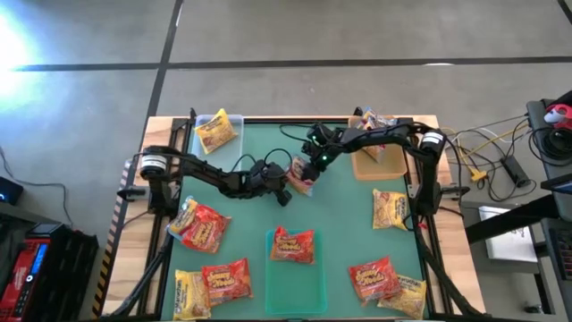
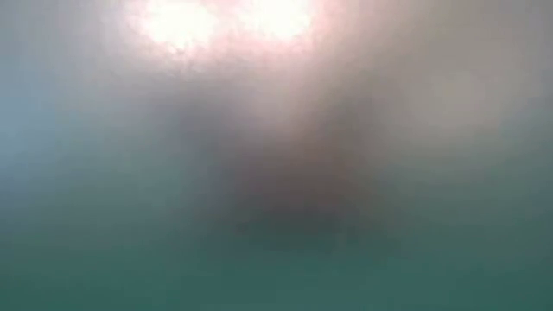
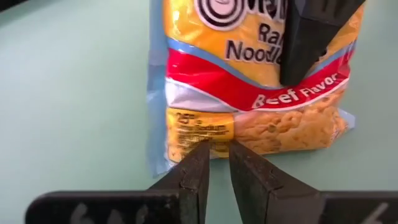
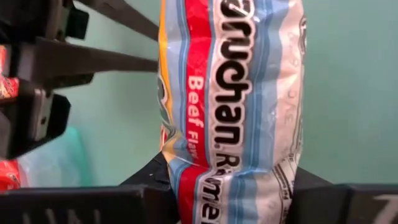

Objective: Sort Maruchan noodles
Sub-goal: Put the blue noodle pack into the yellow bin

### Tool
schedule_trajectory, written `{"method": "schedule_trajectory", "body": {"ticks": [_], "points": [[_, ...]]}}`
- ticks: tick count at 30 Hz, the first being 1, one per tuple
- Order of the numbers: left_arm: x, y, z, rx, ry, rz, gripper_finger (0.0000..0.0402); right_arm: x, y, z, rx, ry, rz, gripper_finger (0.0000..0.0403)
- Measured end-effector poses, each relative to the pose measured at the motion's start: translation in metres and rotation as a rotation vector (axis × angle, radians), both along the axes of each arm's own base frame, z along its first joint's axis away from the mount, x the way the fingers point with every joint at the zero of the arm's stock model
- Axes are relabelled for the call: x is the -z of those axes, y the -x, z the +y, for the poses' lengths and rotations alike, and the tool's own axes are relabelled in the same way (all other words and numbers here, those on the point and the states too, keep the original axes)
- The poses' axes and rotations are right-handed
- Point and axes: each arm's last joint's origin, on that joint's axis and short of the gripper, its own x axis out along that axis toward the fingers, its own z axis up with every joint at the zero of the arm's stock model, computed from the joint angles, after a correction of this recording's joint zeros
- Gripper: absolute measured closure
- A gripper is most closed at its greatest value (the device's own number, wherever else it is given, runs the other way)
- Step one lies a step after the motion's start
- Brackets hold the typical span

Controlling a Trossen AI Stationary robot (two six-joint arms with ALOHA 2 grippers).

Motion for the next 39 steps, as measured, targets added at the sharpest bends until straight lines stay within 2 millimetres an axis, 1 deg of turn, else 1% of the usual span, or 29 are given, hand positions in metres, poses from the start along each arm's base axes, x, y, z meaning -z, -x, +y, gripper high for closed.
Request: {"method": "schedule_trajectory", "body": {"ticks": [4,8,11,13,19,21,26,30,32,34,39], "points": [[-0.008,0.003,0.0,0.007,-0.013,0.026,0.0355,-0.006,0.005,0.002,-0.016,0.007,0.015,0.0298],[-0.017,0.007,0.0,0.011,-0.022,0.03,0.0355,-0.019,0.011,0.003,-0.024,0.021,0.014,0.03],[-0.018,0.008,0.0,0.008,-0.019,0.042,0.0355,-0.029,0.019,0.003,-0.028,0.029,0.032,0.03],[-0.013,0.013,-0.001,-0.002,-0.003,0.065,0.0355,-0.04,0.026,0.006,-0.05,0.039,0.04,0.03],[-0.001,0.024,-0.002,-0.038,0.038,0.082,0.0355,-0.083,0.05,0.019,-0.114,0.136,0.096,0.0301],[0.0,0.025,-0.002,-0.044,0.036,0.085,0.0355,-0.098,0.06,0.023,-0.105,0.185,0.124,0.0301],[-0.001,0.024,-0.002,-0.045,0.033,0.075,0.0355,-0.129,0.09,0.034,-0.125,0.324,0.225,0.0299],[-0.002,0.023,-0.002,-0.045,0.031,0.064,0.0355,-0.148,0.108,0.043,-0.116,0.37,0.221,0.0292],[-0.002,0.023,-0.002,-0.045,0.03,0.062,0.0355,-0.155,0.115,0.046,-0.104,0.39,0.211,0.0291],[-0.002,0.023,-0.002,-0.045,0.03,0.06,0.0355,-0.159,0.122,0.047,-0.088,0.417,0.246,0.0293],[-0.003,0.023,-0.002,-0.045,0.029,0.057,0.0355,-0.157,0.142,0.046,-0.046,0.503,0.484,0.0295]]}}
